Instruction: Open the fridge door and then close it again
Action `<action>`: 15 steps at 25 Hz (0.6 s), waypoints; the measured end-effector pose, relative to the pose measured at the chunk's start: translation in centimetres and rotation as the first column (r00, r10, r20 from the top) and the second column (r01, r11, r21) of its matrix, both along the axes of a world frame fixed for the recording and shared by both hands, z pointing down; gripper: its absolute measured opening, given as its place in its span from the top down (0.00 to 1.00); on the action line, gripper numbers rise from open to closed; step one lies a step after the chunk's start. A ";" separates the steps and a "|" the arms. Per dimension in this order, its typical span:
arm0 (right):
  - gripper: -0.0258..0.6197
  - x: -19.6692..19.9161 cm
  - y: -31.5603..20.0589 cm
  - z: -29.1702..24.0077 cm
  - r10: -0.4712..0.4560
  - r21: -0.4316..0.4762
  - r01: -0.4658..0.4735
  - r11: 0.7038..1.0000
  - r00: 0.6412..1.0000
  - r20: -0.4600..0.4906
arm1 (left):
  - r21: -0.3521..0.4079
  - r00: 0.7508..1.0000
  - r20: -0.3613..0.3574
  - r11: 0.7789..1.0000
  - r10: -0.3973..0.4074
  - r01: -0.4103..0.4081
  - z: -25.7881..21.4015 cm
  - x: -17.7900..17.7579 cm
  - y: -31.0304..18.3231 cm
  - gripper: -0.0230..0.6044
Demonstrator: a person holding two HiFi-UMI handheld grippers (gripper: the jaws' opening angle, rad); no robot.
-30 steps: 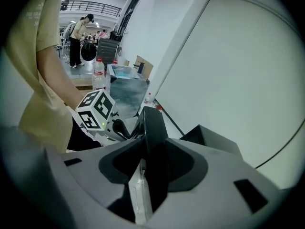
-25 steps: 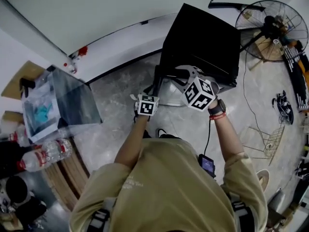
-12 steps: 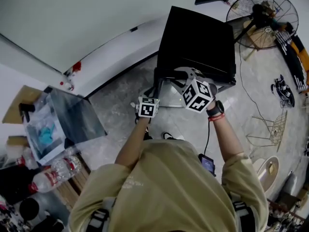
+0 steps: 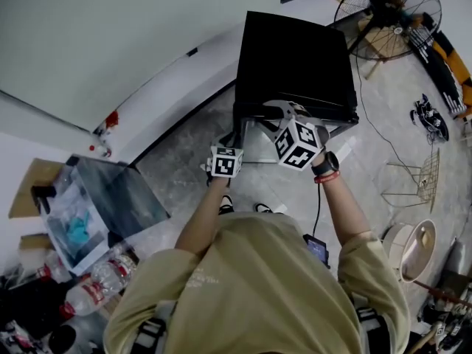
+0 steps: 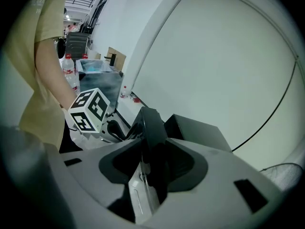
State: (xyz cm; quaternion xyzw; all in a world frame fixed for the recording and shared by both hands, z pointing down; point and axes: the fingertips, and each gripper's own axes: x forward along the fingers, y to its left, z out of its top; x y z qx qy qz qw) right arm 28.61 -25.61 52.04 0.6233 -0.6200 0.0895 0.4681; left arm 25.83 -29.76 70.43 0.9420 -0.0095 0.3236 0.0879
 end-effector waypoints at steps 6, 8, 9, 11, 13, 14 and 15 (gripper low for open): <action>0.69 1.0 -0.7 0.0 0.071 0.014 -0.071 0.997 0.997 -0.025 | -0.005 0.999 0.002 0.999 0.041 -0.041 0.0 1.3 -0.6 0.84; 0.69 1.5 -1.0 0.1 0.090 0.016 -0.089 0.996 0.995 -0.034 | -0.004 0.999 0.002 0.999 0.050 -0.050 0.0 1.8 -1.0 0.84; 0.69 1.7 -1.1 0.1 0.098 0.016 -0.098 0.995 0.994 -0.039 | -0.003 0.999 0.002 0.999 0.054 -0.054 0.0 2.1 -1.1 0.84; 0.70 2.2 -1.3 0.1 0.114 0.016 -0.113 0.993 0.992 -0.047 | -0.004 0.998 0.000 0.998 0.060 -0.060 0.1 2.7 -1.4 0.84; 0.70 2.6 -1.5 0.2 0.127 0.015 -0.127 0.992 0.991 -0.052 | -0.005 0.998 -0.001 0.998 0.069 -0.069 0.1 3.3 -1.6 0.84; 0.70 2.8 -1.6 0.2 0.132 0.013 -0.131 0.991 0.990 -0.053 | -0.005 0.997 0.001 0.997 0.077 -0.077 0.1 3.5 -1.7 0.84; 0.70 2.9 -1.7 0.1 0.134 0.011 -0.134 0.991 0.990 -0.052 | -0.004 0.996 0.002 0.996 0.085 -0.085 0.0 3.6 -1.7 0.84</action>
